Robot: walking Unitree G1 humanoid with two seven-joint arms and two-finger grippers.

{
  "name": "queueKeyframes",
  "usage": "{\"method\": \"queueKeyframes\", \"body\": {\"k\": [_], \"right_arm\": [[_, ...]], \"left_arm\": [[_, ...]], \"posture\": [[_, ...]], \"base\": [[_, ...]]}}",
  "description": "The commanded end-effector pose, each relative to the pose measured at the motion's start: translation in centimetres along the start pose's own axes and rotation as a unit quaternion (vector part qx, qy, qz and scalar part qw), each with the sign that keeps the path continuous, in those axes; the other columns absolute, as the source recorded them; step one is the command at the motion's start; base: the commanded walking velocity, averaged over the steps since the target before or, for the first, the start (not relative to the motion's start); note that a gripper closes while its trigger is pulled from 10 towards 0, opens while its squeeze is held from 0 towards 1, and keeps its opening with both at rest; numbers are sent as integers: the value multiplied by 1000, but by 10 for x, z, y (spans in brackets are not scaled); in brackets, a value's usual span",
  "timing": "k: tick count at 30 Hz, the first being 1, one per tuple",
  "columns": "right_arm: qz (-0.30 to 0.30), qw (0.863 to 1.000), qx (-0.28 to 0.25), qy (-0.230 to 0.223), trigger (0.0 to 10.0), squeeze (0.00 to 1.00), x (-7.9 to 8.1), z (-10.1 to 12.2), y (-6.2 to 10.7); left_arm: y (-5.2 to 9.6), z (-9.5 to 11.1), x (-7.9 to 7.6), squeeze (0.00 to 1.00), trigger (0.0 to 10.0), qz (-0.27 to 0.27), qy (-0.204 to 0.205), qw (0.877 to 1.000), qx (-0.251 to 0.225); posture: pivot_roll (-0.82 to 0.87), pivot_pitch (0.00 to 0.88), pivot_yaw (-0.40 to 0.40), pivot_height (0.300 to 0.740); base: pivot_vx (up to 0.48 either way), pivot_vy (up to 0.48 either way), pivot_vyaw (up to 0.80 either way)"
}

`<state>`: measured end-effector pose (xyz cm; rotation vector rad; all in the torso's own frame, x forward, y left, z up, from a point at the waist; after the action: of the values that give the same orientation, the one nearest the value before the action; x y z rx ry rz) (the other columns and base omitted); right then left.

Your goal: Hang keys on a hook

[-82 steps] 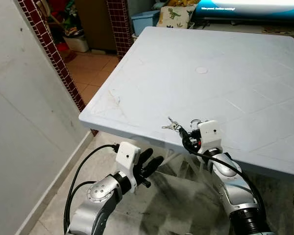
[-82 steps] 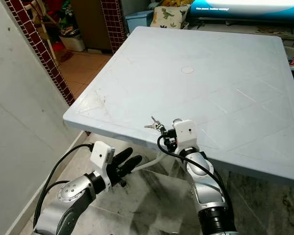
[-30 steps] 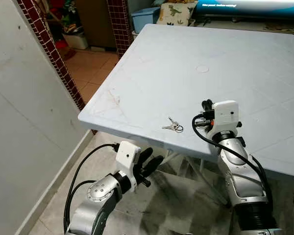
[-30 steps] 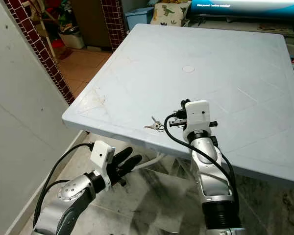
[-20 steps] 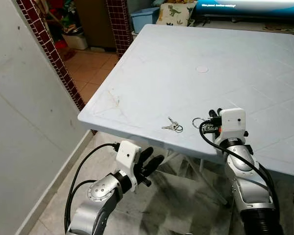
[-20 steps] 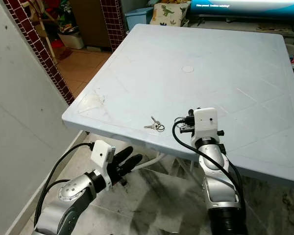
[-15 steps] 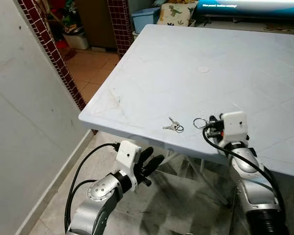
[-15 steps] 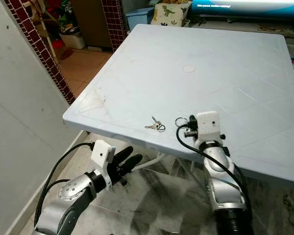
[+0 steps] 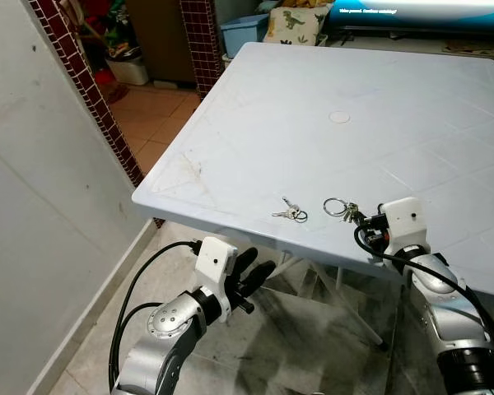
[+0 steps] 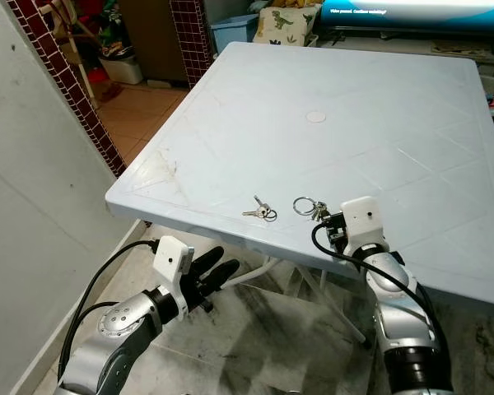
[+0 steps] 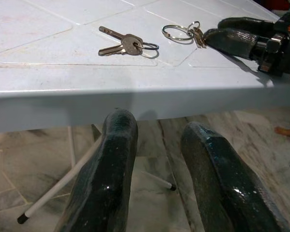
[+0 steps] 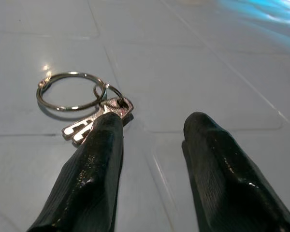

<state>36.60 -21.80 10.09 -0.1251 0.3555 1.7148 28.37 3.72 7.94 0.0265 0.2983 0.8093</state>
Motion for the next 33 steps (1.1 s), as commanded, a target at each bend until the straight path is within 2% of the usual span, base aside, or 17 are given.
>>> {"method": "queueKeyframes", "body": {"k": [1,11,12,13,14,15,27,29,33], "right_arm": [[5,1000,1,-3,10000,0,-1,-3,-1],[40,999,-29,-2,10000,0,9,8,-12],[43,999,-30,-1,3294,0,11,7,-13],[43,999,-30,-1,3294,0,11,7,-13],[44,999,-29,-2,1255,0,11,7,-14],[44,999,-30,-3,0,0,11,7,-14],[21,1000,-13,-4,0,0,1,-3,-13],[19,1000,-12,-7,0,0,3,-5,-11],[18,1000,-9,-7,0,0,5,-8,-10]], "left_arm": [[2,0,4,0,10000,3,-7,1000,3],[4,0,5,0,10000,4,-8,1000,4],[5,0,5,0,10000,4,-8,1000,4],[5,0,5,0,10000,4,-8,1000,4],[5,0,5,0,10000,5,-8,1000,4],[5,0,6,0,10000,5,-8,1000,4],[7,0,5,0,10000,2,-7,1000,6],[6,3,-10,0,10000,-51,9,999,1],[6,4,-17,0,10000,-78,10,997,4]], "posture": [[-103,83,115,740],[-91,88,117,740],[-90,88,117,740],[-90,88,117,740],[-90,88,117,740],[-86,89,116,740],[-88,92,121,740],[-90,92,122,740],[-91,93,122,740]], "base": [[0,0,0],[0,0,0],[0,0,0],[0,0,0],[0,0,0],[0,0,0],[0,0,0],[0,0,0],[0,0,0]]}}
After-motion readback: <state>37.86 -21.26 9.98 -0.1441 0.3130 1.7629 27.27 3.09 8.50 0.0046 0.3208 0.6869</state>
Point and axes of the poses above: a point about 5 cm out from each wrist's last joint towards the gripper, its own y axis pointing back from the gripper into the wrist, its own z axis along the axis of the wrist's last joint, x = y × z, the point moved 5 cm from there along -y, pointing out of the wrist towards the gripper, and after that the axes turned 1 degree about y, right-handed, at the moved point
